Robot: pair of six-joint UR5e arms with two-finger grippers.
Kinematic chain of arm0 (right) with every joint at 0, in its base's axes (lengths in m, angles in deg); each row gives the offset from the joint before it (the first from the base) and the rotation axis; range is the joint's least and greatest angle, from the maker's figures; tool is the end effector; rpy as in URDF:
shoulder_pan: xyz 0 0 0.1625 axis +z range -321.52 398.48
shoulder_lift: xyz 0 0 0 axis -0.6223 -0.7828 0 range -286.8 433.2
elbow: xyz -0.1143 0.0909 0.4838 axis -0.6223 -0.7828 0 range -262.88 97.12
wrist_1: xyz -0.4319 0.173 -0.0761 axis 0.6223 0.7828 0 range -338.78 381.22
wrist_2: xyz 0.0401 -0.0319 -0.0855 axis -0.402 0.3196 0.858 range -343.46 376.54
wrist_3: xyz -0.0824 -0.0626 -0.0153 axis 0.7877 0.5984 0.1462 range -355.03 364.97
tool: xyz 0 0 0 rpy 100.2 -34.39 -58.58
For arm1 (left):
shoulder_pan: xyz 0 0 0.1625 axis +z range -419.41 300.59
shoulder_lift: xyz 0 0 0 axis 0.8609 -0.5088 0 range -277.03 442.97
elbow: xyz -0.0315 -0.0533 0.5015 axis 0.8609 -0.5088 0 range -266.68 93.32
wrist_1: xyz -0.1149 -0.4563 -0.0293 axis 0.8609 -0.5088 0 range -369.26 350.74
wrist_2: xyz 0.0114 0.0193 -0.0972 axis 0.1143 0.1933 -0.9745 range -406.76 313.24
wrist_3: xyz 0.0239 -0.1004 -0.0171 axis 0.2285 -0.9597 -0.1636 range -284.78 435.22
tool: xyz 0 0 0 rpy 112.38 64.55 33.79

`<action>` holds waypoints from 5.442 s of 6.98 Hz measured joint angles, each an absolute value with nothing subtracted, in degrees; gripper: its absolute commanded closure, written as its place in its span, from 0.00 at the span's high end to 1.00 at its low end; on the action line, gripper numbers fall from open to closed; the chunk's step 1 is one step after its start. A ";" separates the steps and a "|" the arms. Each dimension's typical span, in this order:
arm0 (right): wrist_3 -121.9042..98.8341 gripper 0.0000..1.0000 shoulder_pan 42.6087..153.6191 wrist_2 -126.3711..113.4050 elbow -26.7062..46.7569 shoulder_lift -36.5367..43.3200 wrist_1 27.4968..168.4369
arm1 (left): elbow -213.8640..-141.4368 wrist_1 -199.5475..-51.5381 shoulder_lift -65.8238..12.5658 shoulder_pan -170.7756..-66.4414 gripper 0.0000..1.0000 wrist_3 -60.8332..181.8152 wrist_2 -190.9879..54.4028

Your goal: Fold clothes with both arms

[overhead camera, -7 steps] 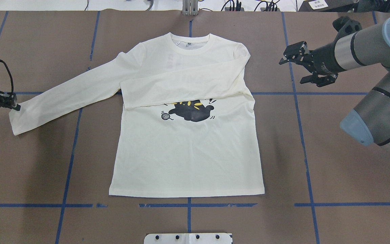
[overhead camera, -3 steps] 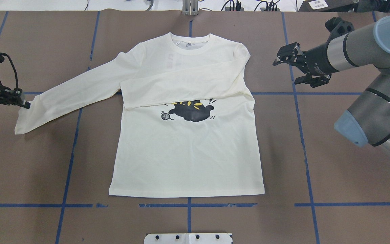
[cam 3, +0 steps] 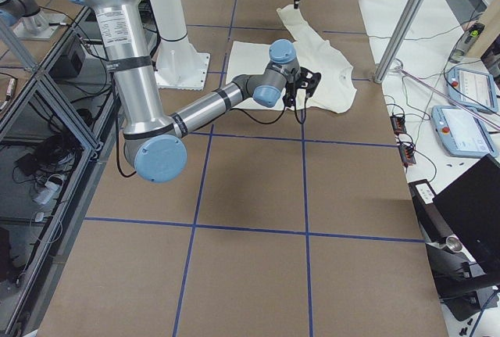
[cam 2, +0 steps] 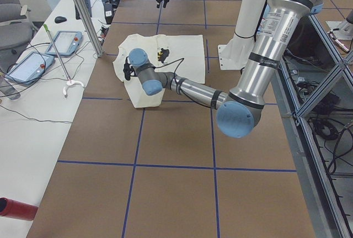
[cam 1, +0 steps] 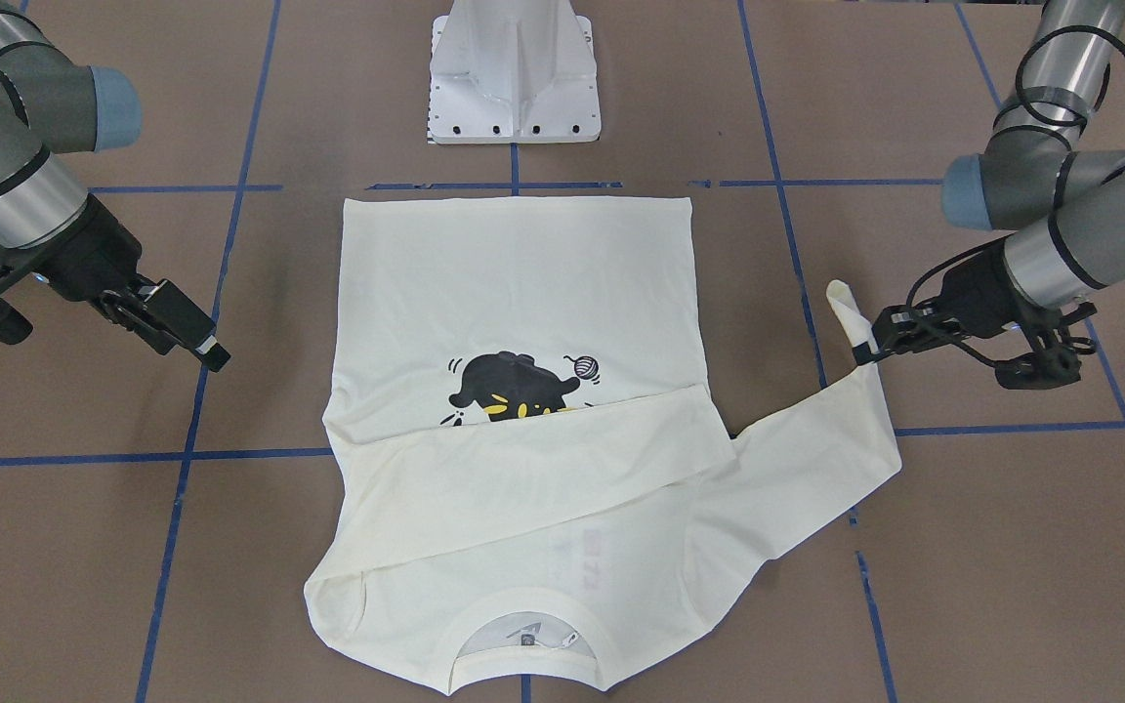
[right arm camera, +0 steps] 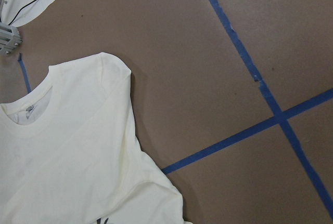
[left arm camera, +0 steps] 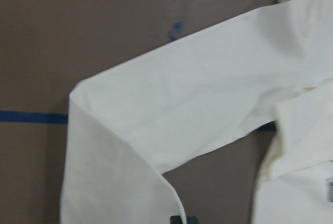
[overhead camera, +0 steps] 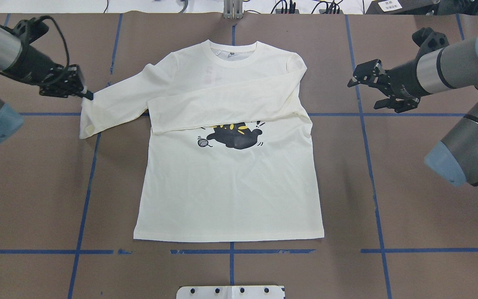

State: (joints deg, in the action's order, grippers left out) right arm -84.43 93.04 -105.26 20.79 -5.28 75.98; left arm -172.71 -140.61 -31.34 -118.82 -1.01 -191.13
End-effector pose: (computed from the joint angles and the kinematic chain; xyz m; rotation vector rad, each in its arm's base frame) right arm -0.3054 -0.5639 0.4223 0.0305 -1.1540 0.5445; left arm 0.3316 -0.6555 0.4070 -0.0927 1.2895 -0.1726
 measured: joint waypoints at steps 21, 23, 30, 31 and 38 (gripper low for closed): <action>-100.27 0.99 61.44 -73.05 34.02 -1.86 95.15 | -171.66 -156.91 -33.57 -104.27 0.86 -8.86 -158.59; -106.23 0.98 51.61 -63.65 38.63 -1.62 104.26 | -173.06 -153.61 -30.89 -105.77 0.86 -2.46 -158.39; -119.04 0.82 43.93 -59.96 40.26 -8.70 107.98 | -172.94 -152.26 -29.28 -106.48 0.86 1.04 -155.33; -120.00 0.81 43.52 -60.03 39.68 -8.72 107.85 | -173.01 -152.26 -29.27 -106.54 0.86 1.04 -155.04; -121.09 0.71 42.82 -60.03 36.54 -8.49 107.61 | -172.87 -152.26 -29.10 -106.12 0.86 0.67 -153.81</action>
